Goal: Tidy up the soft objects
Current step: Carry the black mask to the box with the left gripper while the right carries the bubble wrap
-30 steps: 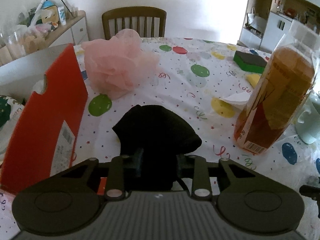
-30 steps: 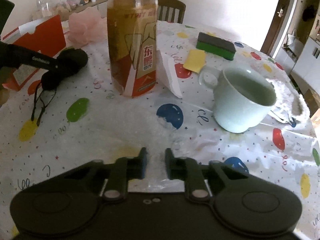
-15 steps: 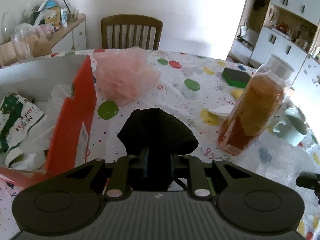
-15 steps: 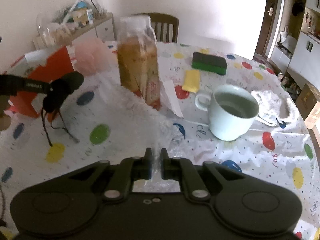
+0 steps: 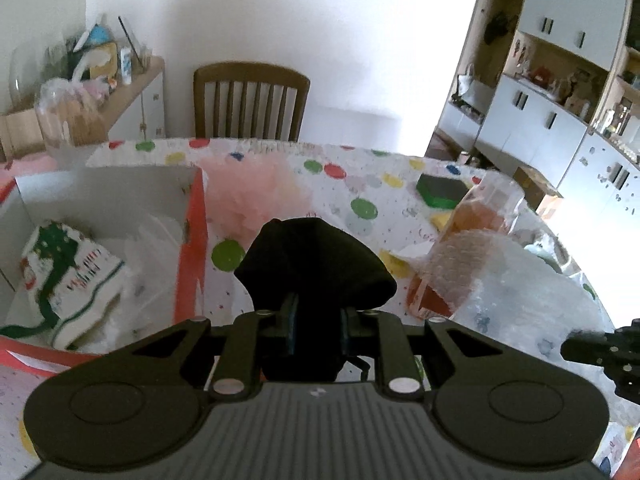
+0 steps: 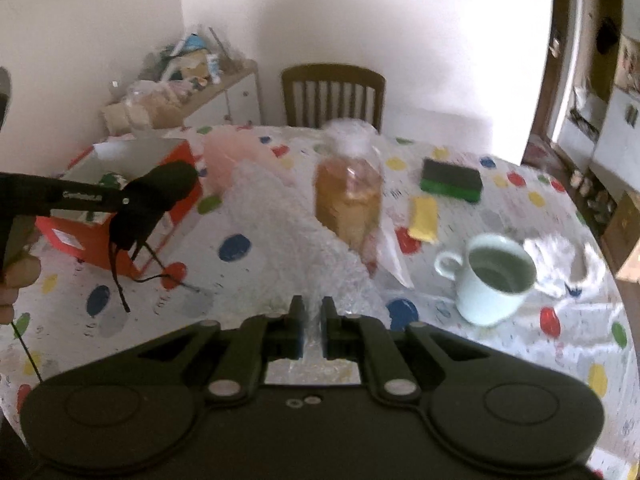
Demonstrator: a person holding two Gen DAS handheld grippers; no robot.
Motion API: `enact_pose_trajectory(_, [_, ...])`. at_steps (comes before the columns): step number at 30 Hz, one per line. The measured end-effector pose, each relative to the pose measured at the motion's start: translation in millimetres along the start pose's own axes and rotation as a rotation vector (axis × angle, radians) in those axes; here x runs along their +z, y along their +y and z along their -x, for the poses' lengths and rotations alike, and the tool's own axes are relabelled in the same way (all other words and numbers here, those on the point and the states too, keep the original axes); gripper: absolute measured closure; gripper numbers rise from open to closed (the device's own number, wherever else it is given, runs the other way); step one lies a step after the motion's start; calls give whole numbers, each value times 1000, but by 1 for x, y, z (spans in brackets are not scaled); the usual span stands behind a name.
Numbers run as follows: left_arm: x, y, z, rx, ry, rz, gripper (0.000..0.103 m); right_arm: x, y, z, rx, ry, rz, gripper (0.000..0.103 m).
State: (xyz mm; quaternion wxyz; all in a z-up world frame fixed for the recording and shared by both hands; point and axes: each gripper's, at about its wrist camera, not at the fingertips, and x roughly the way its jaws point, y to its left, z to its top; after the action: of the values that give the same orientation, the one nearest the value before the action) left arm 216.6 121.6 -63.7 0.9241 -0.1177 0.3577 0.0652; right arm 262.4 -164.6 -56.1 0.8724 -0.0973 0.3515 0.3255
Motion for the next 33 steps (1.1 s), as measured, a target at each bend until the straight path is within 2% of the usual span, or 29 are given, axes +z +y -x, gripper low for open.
enact_pose_trajectory(12, [18,25,49,-14,-60,-22,84,40,53,13,61,-62,93,96])
enact_pose_trajectory(22, [25,71,77,49,-94,-21,84,70,109,0,158,-74,161,96])
enact_pose_trajectory(33, [26,130,98,147,-127,27,84,99,174,-21,253,-71,275,96])
